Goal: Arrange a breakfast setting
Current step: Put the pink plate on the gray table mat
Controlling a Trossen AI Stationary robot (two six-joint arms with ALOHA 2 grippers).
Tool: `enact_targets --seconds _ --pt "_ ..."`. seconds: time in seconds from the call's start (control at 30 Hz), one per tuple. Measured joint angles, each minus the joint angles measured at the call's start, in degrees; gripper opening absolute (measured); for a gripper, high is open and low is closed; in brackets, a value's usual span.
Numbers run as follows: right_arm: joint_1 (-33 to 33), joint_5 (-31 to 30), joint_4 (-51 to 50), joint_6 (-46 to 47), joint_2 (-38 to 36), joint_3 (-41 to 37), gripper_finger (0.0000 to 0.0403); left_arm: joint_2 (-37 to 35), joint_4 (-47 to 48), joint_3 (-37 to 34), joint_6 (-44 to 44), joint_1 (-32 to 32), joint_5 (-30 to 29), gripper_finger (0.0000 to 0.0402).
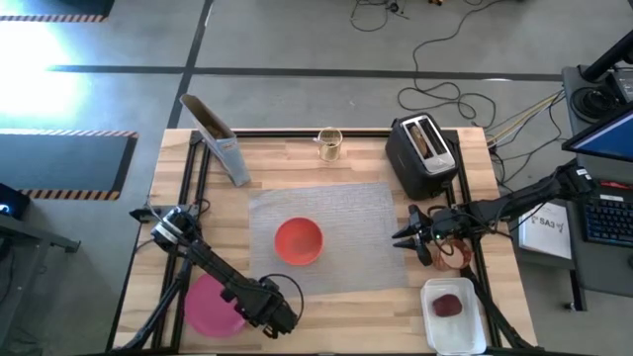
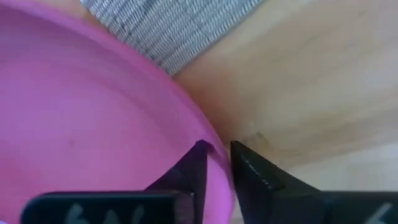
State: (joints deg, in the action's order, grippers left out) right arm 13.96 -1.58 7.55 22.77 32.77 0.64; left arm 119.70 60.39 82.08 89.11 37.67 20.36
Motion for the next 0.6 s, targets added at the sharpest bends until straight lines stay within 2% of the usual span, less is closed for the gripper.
enact_targets --seconds 0.17,0.33,0.6 --pt "0.0 0.0 -0.01 0.0 0.0 0.0 0.0123 0.1 0.49 1.69 -0.53 -0.05 0.78 0.0009" --pt "0.0 0.0 0.0 0.0 0.0 0.0 0.0123 0.17 3.95 4.66 -2.74 -0.55 2.04 0.0007" --pt "0.0 0.0 0.0 0.0 0.0 0.0 0.0123 0.17 12.96 14.26 -6.61 -2.45 0.64 0.0005"
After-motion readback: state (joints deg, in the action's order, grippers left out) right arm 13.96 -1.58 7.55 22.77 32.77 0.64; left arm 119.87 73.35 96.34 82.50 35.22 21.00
